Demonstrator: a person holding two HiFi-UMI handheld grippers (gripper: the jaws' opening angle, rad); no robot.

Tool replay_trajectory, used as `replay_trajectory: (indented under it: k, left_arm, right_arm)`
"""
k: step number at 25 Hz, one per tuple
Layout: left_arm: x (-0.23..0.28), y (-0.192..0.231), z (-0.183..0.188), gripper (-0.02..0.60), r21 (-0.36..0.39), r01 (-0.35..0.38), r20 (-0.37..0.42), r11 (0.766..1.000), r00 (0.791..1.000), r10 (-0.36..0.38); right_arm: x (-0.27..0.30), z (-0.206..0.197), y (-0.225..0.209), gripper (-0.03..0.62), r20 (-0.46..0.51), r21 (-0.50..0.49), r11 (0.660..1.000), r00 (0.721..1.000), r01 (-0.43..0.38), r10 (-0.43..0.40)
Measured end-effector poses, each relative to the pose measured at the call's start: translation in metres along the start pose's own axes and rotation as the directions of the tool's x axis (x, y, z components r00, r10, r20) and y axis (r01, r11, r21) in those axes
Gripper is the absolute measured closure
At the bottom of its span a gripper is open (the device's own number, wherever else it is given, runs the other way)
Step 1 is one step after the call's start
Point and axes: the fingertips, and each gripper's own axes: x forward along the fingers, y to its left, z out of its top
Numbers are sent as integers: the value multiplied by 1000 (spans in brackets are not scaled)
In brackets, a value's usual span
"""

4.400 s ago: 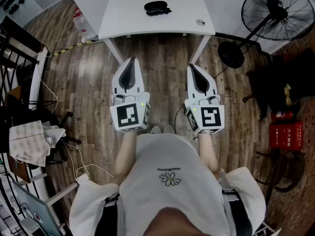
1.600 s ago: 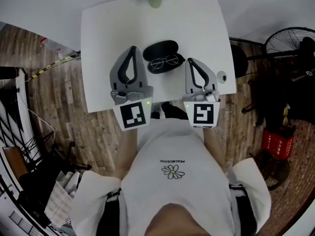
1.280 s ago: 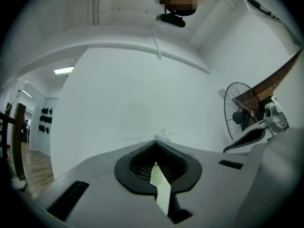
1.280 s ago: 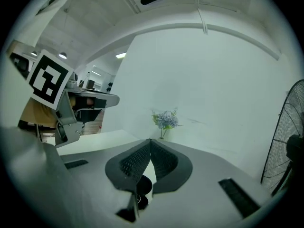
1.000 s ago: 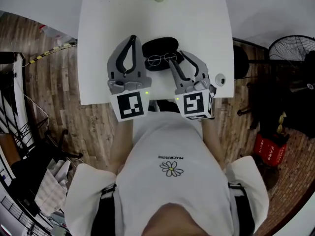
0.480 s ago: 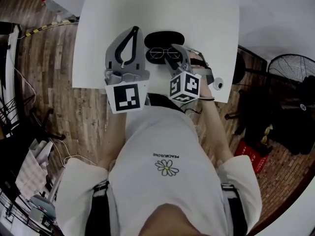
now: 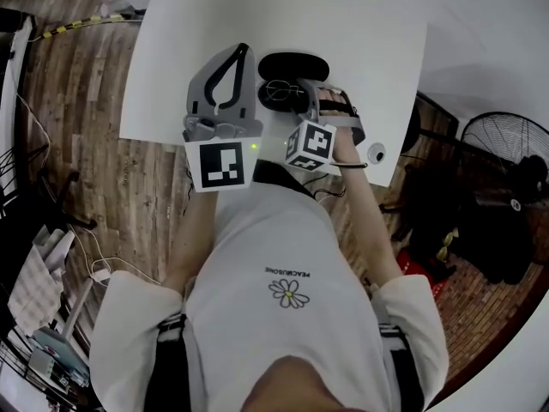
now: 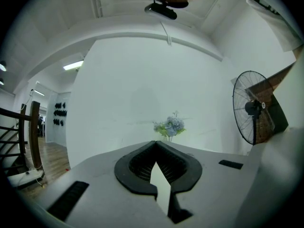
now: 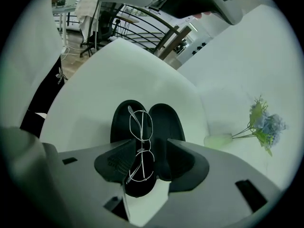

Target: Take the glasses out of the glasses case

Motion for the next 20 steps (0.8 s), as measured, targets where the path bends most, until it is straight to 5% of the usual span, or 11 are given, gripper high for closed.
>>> replay_trajectory:
  k: [5,10,20]
  left_arm:
    - [0,6,-3,566,-7,-5,-1,1000,1000,5]
    - [-1,6,-9,566,-31,-11,-15,999,1000,11]
    - [6,3,-7,566,-24,6,-8,1000,1000,-7]
  right_arm:
    - [15,-1,4,412,-24,42,999,999,-27,28]
    - [21,-1,11,493,-26,61,995,996,-82,83]
    - [21,0,7,499,16,132,982,990,-138,137]
